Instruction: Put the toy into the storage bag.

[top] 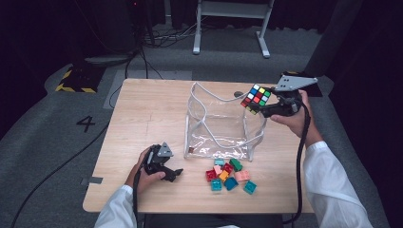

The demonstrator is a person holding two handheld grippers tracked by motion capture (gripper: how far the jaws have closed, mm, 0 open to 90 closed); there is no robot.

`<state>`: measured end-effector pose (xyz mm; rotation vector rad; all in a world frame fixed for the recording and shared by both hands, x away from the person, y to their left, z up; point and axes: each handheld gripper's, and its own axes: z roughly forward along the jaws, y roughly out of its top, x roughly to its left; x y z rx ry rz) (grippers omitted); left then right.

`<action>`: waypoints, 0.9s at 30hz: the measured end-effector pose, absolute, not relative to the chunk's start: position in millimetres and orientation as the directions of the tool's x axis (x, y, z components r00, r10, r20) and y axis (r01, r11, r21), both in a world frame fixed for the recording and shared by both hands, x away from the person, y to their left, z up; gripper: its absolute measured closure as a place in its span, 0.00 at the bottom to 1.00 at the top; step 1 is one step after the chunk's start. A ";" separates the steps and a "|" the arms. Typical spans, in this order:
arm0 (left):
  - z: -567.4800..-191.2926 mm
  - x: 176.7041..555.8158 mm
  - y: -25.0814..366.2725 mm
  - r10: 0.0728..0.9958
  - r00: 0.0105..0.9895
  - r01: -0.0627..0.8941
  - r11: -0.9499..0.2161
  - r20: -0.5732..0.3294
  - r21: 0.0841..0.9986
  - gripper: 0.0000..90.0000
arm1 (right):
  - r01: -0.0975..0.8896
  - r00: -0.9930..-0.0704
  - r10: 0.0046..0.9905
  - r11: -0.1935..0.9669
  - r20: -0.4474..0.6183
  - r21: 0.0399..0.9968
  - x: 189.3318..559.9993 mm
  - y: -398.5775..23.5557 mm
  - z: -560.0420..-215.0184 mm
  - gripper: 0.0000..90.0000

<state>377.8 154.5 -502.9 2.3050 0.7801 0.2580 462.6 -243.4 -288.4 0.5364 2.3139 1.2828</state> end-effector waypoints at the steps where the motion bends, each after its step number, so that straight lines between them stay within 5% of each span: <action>1: -502.9 377.8 154.5 0.598 0.801 0.464 -0.589 -0.028 0.662 0.07 | 0.121 -0.829 0.528 0.495 -0.187 0.860 462.6 -243.4 -288.4 0.38; 27: -503.0 377.8 154.5 0.598 0.801 0.463 -0.588 -0.028 0.663 0.07 | 0.139 -0.922 0.321 0.798 -0.218 0.586 489.5 -183.5 -323.1 0.38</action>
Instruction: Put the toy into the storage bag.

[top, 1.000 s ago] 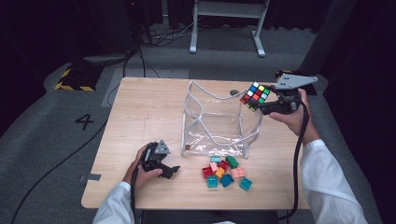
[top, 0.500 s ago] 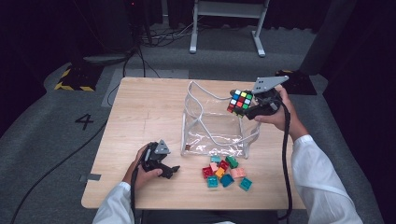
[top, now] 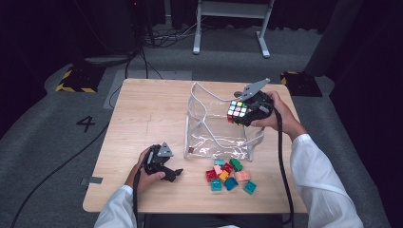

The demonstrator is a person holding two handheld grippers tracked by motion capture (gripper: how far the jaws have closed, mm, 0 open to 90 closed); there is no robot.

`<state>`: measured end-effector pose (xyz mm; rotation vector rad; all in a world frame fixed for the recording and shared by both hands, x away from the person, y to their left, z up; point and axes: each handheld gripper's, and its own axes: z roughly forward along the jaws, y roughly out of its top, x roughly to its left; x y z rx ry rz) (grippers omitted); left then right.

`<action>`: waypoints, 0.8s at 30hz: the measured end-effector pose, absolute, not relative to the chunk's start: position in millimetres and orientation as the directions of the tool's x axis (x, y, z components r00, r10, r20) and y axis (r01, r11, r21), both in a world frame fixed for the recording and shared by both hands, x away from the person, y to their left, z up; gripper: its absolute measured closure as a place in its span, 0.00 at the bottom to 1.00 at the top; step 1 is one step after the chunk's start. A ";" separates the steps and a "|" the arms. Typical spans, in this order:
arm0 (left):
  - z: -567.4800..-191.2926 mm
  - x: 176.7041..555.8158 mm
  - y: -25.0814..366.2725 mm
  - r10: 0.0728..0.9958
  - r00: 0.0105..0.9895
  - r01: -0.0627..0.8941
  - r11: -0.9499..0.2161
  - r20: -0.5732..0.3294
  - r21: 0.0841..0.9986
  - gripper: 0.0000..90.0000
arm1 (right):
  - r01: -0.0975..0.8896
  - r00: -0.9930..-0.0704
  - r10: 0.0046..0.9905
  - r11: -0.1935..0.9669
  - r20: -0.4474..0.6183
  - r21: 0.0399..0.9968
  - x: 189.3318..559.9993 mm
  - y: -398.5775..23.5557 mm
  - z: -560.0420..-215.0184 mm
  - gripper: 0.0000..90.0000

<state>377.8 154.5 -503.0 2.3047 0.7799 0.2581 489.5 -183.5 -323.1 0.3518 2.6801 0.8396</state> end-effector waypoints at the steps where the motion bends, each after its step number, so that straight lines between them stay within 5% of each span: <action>1: -503.0 377.8 154.5 0.598 0.801 0.463 -0.589 -0.028 0.663 0.07 | 0.136 -0.924 0.309 0.817 -0.227 0.560 492.2 -179.2 -327.8 0.38; 8: -503.0 377.8 154.5 0.598 0.801 0.463 -0.589 -0.028 0.663 0.07 | 0.150 -0.928 0.292 0.861 -0.230 0.486 496.0 -174.0 -333.4 0.38; 17: -503.0 377.8 154.5 0.598 0.801 0.463 -0.588 -0.028 0.663 0.07 | 0.214 -0.928 0.275 0.946 -0.251 0.245 500.1 -172.9 -346.0 0.38; 24: -503.0 377.8 154.5 0.598 0.801 0.463 -0.588 -0.028 0.663 0.07 | 0.253 -0.917 0.299 0.948 -0.265 0.193 503.4 -180.0 -343.4 0.38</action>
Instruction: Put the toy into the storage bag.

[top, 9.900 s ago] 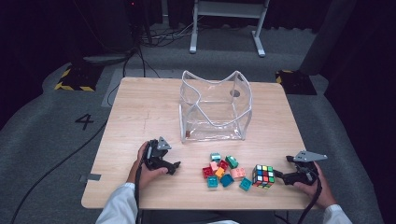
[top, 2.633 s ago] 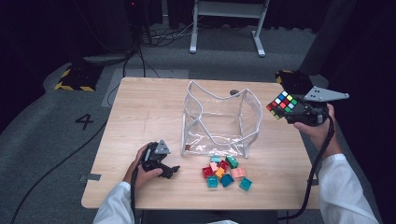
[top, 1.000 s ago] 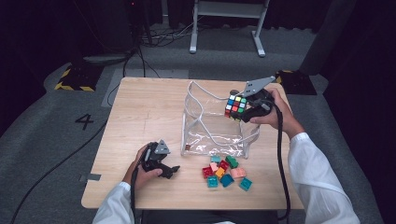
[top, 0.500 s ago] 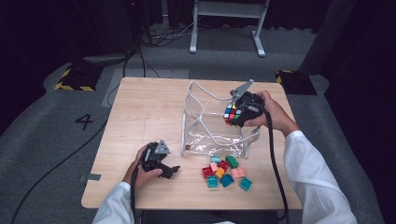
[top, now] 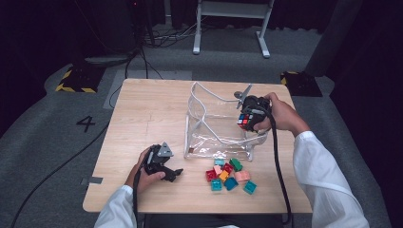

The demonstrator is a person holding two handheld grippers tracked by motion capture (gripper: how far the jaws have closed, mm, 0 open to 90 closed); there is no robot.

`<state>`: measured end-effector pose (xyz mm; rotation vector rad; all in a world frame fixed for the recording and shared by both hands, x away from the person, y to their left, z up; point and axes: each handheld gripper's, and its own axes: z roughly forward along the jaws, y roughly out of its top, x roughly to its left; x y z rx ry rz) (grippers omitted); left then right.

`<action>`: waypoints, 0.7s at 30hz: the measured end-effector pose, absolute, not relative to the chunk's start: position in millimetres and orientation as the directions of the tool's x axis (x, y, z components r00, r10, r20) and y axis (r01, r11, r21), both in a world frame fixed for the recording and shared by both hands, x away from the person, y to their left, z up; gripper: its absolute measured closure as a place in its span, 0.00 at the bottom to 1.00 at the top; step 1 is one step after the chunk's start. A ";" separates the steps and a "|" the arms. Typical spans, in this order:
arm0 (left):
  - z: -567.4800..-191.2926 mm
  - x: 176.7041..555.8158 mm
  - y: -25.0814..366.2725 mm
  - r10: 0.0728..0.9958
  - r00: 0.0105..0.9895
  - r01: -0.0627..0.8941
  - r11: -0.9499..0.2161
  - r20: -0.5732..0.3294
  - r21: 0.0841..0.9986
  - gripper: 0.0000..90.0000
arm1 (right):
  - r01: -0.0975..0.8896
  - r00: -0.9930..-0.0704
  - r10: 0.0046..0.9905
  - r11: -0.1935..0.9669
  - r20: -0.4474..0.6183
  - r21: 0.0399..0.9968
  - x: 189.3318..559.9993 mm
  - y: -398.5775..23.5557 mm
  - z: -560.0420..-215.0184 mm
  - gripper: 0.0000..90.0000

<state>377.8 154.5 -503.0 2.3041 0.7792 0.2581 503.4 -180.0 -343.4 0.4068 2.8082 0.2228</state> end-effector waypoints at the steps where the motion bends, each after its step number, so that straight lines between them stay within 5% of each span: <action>1: -503.0 377.8 154.5 0.598 0.801 0.463 -0.588 -0.028 0.663 0.07 | 0.305 -0.906 0.343 0.935 -0.248 0.180 500.0 -179.6 -342.8 0.38; 21: -503.2 377.8 154.4 0.599 0.801 0.462 -0.587 -0.028 0.664 0.07 | 0.314 -0.896 0.350 0.935 -0.273 0.166 499.3 -183.6 -339.9 0.37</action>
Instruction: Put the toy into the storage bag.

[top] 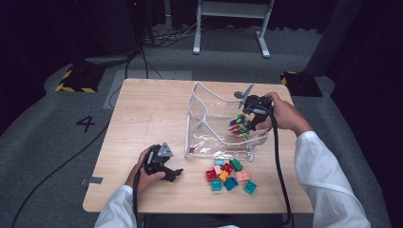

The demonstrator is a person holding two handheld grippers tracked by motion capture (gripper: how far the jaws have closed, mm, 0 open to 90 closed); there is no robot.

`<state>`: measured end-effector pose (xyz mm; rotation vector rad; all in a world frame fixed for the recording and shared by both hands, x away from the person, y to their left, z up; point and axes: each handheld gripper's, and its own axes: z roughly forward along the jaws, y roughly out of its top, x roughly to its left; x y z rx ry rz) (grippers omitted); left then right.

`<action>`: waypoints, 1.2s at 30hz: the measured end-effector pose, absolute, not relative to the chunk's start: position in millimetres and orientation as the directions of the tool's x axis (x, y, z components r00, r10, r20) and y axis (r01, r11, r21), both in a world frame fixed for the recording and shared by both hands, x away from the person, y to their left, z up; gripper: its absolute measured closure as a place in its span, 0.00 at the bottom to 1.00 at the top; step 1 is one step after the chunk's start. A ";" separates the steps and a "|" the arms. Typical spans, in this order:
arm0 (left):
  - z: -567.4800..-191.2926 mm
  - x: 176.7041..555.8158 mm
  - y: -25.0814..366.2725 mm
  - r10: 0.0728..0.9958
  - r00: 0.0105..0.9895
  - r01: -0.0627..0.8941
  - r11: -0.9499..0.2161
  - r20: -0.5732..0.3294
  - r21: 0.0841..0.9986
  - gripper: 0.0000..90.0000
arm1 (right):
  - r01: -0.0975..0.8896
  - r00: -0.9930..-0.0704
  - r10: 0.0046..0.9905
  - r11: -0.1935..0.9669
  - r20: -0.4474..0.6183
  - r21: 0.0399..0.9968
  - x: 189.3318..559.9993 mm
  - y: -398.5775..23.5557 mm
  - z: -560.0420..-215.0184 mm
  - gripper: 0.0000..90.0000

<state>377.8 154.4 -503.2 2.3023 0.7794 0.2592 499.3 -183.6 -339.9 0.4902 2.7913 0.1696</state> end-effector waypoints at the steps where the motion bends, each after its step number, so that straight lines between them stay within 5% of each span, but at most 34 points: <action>1: -503.2 377.3 154.0 0.606 0.795 0.472 -0.583 -0.034 0.662 0.06 | 0.317 -0.898 0.353 0.933 -0.264 0.172 498.8 -184.9 -339.9 0.38; 13: -503.1 377.3 153.7 0.607 0.794 0.472 -0.583 -0.033 0.661 0.06 | 0.256 -0.901 0.343 0.916 -0.267 0.310 494.0 -195.3 -334.4 0.39; 20: -503.1 377.3 153.7 0.607 0.794 0.473 -0.582 -0.033 0.662 0.06 | 0.242 -0.883 0.401 0.834 -0.243 0.495 480.6 -213.1 -320.3 0.37; 36: -502.9 377.1 153.9 0.607 0.794 0.470 -0.585 -0.028 0.661 0.06 | 0.172 -0.860 0.462 0.663 -0.218 0.728 429.3 -253.6 -293.9 0.36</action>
